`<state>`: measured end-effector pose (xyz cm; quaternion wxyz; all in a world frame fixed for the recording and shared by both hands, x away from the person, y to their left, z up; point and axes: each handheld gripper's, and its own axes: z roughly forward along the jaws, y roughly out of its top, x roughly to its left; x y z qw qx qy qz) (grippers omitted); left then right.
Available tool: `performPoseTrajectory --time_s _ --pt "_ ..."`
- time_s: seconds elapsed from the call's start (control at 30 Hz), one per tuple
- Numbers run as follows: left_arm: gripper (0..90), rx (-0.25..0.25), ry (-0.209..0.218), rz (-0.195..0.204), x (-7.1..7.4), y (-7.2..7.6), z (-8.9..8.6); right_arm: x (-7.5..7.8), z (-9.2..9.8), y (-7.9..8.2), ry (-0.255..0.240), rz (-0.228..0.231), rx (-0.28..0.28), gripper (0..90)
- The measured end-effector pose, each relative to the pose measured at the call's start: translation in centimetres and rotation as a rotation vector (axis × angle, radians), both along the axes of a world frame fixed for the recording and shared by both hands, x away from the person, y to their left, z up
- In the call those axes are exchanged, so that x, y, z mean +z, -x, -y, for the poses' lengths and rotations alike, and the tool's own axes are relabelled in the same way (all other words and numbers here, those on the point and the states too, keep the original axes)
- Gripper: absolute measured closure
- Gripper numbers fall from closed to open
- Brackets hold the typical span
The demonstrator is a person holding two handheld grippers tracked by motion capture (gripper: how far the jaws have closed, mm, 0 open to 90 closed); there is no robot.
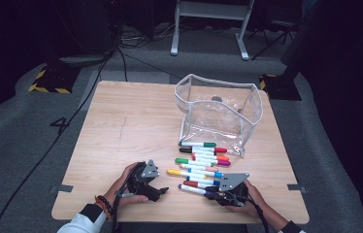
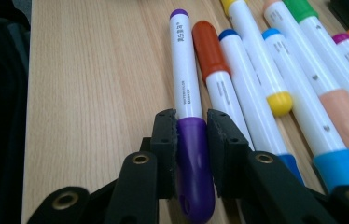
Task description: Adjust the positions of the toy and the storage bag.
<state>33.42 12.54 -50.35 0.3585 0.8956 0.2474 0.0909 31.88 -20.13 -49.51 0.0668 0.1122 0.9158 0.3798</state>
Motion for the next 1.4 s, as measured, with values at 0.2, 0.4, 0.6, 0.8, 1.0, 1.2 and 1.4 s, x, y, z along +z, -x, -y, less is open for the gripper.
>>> performPoseTrajectory --time_s 0.2,0.4,0.6,0.8,1.0,1.2,1.4 --pt "15.4 0.015 0.002 0.001 0.0 -0.3 -0.4 0.1 -0.7 -0.2 0.016 0.007 0.028 73.7" --pt "14.8 0.05 0.0 0.001 0.0 0.3 0.4 0.5 -0.1 0.2 0.03 0.01 0.051 73.7" --pt "14.4 0.01 0.0 -0.003 0.0 1.3 1.8 0.7 0.6 0.5 0.043 0.011 0.062 73.7" --pt "11.7 0.022 -0.004 -0.003 0.0 1.3 2.5 1.4 1.8 0.5 0.011 0.012 0.052 73.7" --pt "10.5 0.029 -0.007 -0.006 -0.1 1.4 2.8 2.3 2.5 0.4 -0.022 0.022 0.036 73.7" --pt "7.1 0.035 -0.013 -0.009 -0.1 1.4 3.4 3.3 3.3 -0.1 -0.047 0.055 0.006 73.7" --pt "6.5 0.023 -0.015 -0.01 -0.1 1.3 3.4 4.4 4.0 -0.6 -0.066 0.099 -0.036 73.7"
